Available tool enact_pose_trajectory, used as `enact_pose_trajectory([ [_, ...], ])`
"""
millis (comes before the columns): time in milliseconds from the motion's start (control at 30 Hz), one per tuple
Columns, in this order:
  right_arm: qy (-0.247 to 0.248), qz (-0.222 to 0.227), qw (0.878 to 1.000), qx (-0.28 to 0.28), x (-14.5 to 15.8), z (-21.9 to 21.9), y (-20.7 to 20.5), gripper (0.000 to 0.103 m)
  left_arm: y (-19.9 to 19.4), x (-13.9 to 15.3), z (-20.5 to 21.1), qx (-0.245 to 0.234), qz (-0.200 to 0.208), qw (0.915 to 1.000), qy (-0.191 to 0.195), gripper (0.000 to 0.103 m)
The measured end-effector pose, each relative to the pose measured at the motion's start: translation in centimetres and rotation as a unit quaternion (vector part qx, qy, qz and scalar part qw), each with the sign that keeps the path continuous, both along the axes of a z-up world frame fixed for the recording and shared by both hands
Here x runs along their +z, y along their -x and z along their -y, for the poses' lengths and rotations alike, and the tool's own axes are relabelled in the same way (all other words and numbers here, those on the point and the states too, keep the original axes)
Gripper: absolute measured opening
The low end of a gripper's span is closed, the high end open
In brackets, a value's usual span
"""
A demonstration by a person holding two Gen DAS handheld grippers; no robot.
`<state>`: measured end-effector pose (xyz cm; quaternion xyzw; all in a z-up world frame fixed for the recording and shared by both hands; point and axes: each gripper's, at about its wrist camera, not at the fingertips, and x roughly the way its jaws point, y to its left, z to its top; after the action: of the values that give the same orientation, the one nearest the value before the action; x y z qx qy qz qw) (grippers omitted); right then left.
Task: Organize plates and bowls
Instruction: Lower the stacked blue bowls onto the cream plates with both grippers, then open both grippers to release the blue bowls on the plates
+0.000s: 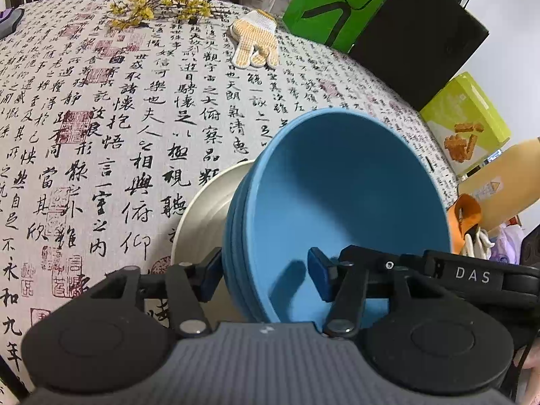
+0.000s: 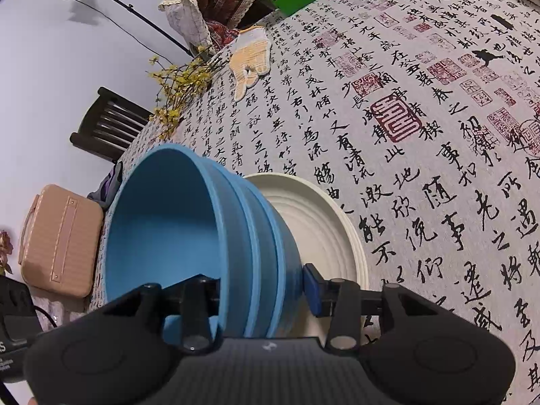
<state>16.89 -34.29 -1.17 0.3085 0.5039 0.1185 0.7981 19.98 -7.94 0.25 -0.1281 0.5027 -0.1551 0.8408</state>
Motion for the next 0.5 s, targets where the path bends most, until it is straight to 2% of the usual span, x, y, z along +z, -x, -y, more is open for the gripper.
enact_pose_trajectory([
  [133, -0.003, 0.009, 1.0, 0.002, 0.4, 0.1, 0.3, 0.05, 0.7, 1.0, -0.2, 0.002, 0.028, 0.9996, -0.005, 0.072],
  [267, -0.014, 0.028, 0.999, 0.005, 1.1, 0.2, 0.8, 0.069, 1.4, 1.8, -0.6, 0.011, 0.055, 0.9982, -0.023, 0.08],
  [367, -0.004, 0.058, 0.998, 0.011, 2.0, 0.1, 1.5, 0.083, 2.1, 2.4, -1.0, 0.017, 0.079, 0.9962, -0.031, 0.087],
  [500, 0.016, 0.094, 0.995, 0.009, 2.8, 0.1, 2.6, 0.093, 3.6, 3.2, -1.4, 0.019, 0.121, 0.9917, -0.038, 0.1],
])
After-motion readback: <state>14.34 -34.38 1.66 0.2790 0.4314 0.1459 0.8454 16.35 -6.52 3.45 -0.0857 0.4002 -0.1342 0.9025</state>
